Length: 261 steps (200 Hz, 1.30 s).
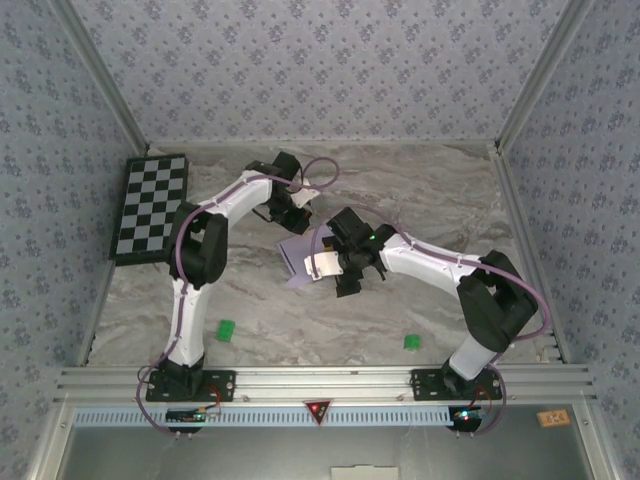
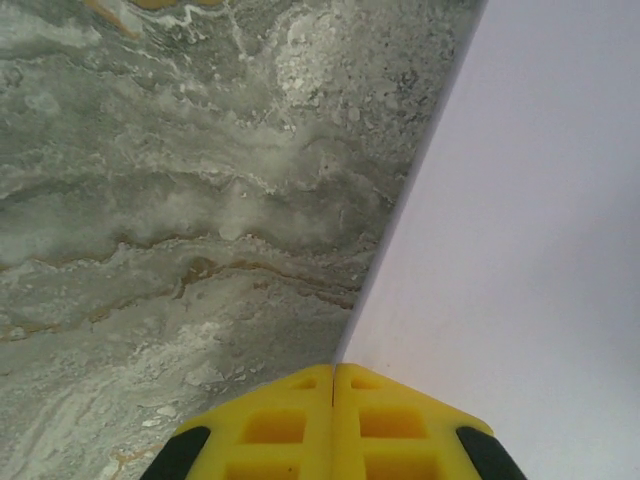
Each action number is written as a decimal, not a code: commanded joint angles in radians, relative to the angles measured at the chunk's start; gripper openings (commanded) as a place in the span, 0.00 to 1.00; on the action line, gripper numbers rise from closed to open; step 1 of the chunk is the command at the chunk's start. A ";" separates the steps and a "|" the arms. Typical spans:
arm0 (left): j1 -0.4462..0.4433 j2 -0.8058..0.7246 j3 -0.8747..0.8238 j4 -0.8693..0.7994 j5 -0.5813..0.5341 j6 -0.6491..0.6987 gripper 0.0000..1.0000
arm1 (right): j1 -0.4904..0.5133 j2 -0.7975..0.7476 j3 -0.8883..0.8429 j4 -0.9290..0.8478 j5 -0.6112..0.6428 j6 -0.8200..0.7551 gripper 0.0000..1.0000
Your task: Fold the paper box
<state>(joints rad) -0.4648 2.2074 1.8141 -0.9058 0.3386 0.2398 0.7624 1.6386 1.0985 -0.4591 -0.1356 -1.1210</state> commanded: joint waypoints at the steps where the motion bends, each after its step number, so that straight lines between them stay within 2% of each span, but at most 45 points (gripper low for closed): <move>1: 0.005 0.116 -0.049 -0.043 -0.185 0.021 0.05 | 0.000 0.015 0.010 -0.008 -0.022 -0.060 0.97; 24: 0.005 0.116 -0.045 -0.045 -0.185 0.020 0.05 | 0.001 0.032 0.003 0.074 0.043 -0.080 0.96; 42: 0.005 0.115 -0.043 -0.049 -0.181 0.020 0.05 | -0.005 0.046 0.028 0.090 0.037 -0.087 0.94; 92: 0.005 0.108 -0.050 -0.050 -0.180 0.020 0.06 | -0.042 0.138 0.230 -0.030 -0.011 -0.116 0.86; 112: 0.006 0.096 -0.055 -0.050 -0.183 0.020 0.08 | -0.051 0.170 0.301 -0.094 -0.029 -0.123 0.80; 124: 0.005 0.082 -0.057 -0.050 -0.184 0.017 0.09 | -0.057 0.188 0.340 -0.137 -0.044 -0.125 0.72; 148: 0.013 0.027 -0.074 -0.033 -0.169 0.005 0.11 | -0.062 0.218 0.415 -0.243 -0.063 -0.127 0.64; 186: 0.045 -0.087 -0.118 0.000 -0.127 -0.036 0.14 | -0.066 0.239 0.466 -0.306 -0.055 -0.111 0.47; 202: 0.061 -0.143 -0.149 0.020 -0.123 -0.060 0.15 | -0.067 0.246 0.487 -0.330 -0.050 -0.091 0.43; 228: 0.092 -0.241 -0.203 0.049 -0.113 -0.106 0.15 | -0.065 0.251 0.544 -0.386 -0.045 -0.028 0.41; 261: 0.137 -0.391 -0.287 0.090 -0.104 -0.194 0.17 | -0.057 0.262 0.661 -0.529 -0.051 0.137 0.40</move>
<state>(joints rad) -0.3519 1.9320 1.5681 -0.8360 0.2066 0.1284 0.7006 1.8832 1.6588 -0.8295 -0.1753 -1.1320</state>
